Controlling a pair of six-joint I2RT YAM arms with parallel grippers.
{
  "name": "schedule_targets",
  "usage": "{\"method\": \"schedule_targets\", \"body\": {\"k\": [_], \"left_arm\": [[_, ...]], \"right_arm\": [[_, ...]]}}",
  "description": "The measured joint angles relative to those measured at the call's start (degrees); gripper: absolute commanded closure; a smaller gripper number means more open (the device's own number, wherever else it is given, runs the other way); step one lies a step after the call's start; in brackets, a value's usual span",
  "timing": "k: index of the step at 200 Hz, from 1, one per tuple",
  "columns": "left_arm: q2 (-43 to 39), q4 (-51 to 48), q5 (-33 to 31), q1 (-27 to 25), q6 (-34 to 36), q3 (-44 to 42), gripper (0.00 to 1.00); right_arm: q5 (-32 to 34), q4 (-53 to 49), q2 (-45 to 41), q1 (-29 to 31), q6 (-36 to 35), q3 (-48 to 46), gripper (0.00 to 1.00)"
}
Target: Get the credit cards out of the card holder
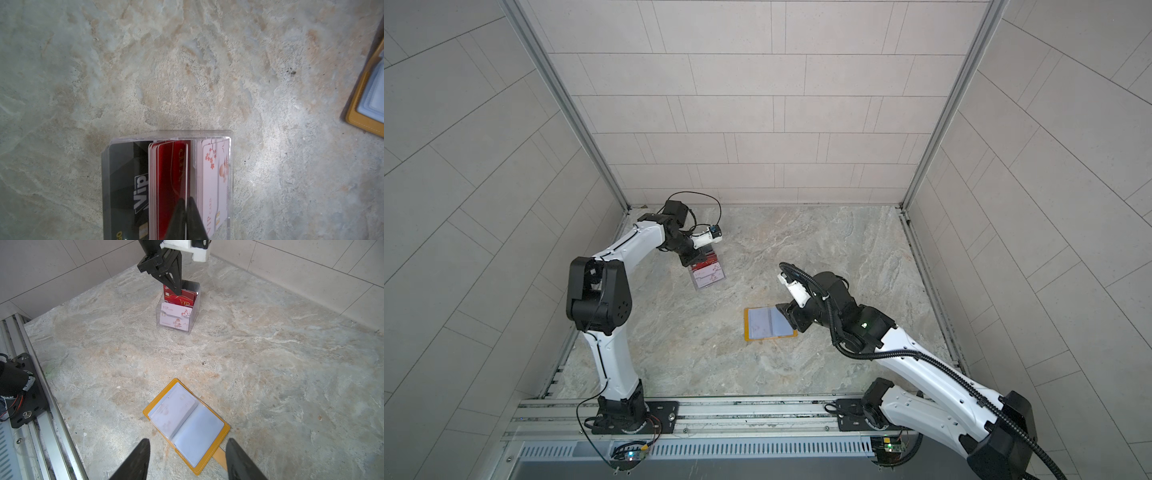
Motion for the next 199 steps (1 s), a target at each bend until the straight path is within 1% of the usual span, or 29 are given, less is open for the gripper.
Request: {"method": "schedule_targets", "body": {"k": [55,118,129,138,160,174,199], "left_arm": [[1.4,0.0,0.1,0.0,-1.1,0.0,0.84],[1.8,0.5,0.3,0.0,-2.4,0.0,0.83],[1.8,0.7,0.5,0.0,-2.8,0.0,0.85],[1.8,0.9,0.7,0.0,-2.9,0.0,0.89],[1.8,1.1,1.3,0.0,-3.4,0.1,0.90],[1.8,1.1,1.5,0.0,-3.4,0.1,0.93],[2.0,1.1,1.8,0.0,-3.8,0.5,0.94]], "right_arm": [[0.0,0.0,0.0,0.0,0.0,-0.9,0.39],[0.0,0.5,0.0,0.0,0.0,-0.9,0.39],[0.1,0.5,0.0,0.0,0.0,-0.9,0.39],[0.2,0.7,0.0,0.0,0.0,-0.9,0.39],[0.2,1.2,0.0,0.0,0.0,-0.9,0.40],[0.3,1.3,0.0,0.0,0.1,-0.9,0.40],[0.5,1.3,0.0,0.0,0.1,-1.0,0.40]]}}
